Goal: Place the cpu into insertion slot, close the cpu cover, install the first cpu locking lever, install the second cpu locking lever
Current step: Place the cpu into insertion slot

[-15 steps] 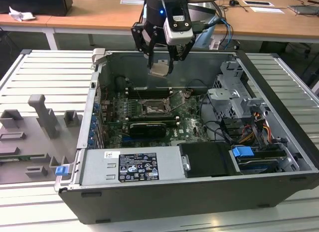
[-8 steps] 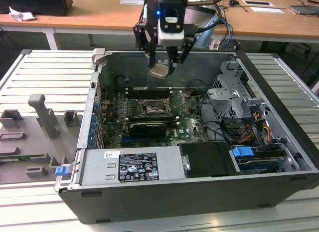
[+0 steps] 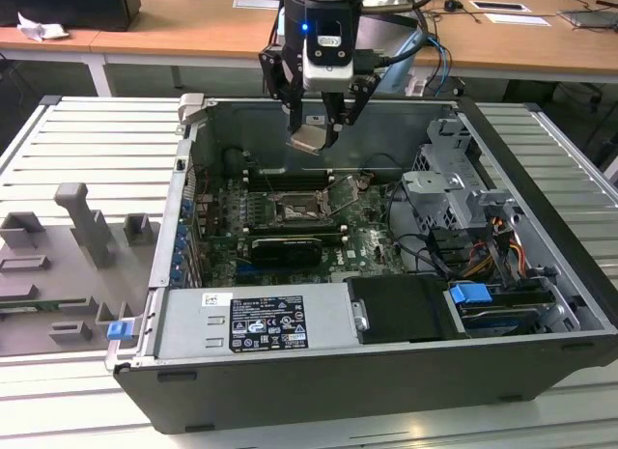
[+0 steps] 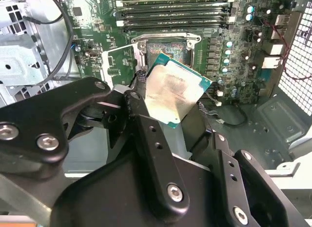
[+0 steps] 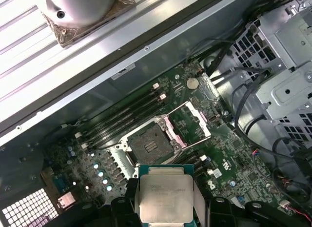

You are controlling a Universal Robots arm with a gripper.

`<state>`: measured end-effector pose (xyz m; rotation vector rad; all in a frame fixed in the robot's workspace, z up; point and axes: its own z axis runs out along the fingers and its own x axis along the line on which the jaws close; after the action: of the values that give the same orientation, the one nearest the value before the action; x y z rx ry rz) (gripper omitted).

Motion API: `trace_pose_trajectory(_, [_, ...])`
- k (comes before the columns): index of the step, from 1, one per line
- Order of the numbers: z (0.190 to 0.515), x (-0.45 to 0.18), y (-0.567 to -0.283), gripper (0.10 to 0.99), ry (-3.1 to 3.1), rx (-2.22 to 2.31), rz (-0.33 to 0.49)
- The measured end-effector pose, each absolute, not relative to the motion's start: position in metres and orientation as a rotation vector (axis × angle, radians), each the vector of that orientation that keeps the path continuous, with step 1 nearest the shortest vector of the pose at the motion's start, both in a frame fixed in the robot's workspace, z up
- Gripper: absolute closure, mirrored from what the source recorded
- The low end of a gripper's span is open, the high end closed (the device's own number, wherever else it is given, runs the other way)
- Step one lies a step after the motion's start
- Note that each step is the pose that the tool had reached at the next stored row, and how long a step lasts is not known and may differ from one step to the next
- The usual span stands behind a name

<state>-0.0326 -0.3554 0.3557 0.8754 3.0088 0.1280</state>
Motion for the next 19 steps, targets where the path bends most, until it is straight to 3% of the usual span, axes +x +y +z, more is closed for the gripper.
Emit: trace_pose_trajectory(19, [0.3474,-0.0326,-0.3555,0.553,2.990,0.931,0.128])
